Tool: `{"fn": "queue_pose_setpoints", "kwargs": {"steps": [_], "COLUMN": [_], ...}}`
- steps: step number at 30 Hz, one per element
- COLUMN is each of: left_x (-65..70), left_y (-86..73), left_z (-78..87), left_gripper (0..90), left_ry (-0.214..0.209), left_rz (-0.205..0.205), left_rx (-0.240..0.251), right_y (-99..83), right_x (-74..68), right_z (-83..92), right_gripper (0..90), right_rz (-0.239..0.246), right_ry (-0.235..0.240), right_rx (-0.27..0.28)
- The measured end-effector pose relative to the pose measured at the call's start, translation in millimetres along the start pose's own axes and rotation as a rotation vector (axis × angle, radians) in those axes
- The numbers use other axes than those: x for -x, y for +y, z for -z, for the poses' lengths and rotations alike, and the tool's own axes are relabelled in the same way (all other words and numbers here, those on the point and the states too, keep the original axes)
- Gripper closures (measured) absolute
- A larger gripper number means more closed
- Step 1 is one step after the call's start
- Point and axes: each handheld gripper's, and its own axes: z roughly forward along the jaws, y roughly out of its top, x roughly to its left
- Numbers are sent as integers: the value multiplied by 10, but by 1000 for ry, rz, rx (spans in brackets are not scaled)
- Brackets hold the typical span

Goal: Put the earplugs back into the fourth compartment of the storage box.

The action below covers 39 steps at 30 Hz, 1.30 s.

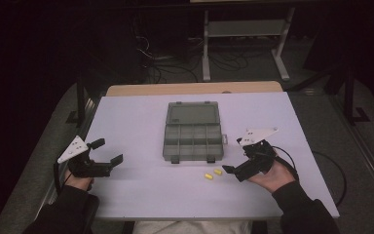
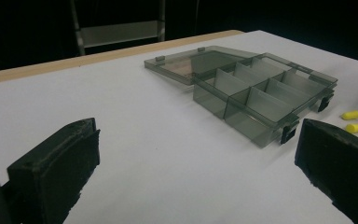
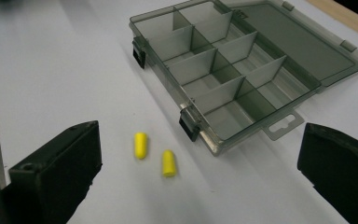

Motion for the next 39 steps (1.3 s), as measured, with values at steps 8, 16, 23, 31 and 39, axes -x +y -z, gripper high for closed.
{"fn": "queue_pose_setpoints", "kwargs": {"steps": [8,16,23,31,39], "left_x": [1,1,1,3,3], "left_y": [-1,-2,-2,-2,-2], "left_z": [-2,-6,-7,-8,-10], "left_gripper": [0,0,0,0,0], "left_ry": [-3,-5,-8,-10,-14], "left_rz": [0,-1,-2,-2,-1], "left_rx": [-2,-3,-4,-5,-2], "right_y": [13,8,-1,-37,-45], "right_x": [-34,-67,-91,-111,-97], "right_z": [-94,-198,-325,-456,-579], "right_gripper": [0,0,0,85,194], "right_rz": [19,28,51,50,61], "right_ry": [19,37,53,88,117], "right_rx": [-45,-86,-144,-216,-264]}}
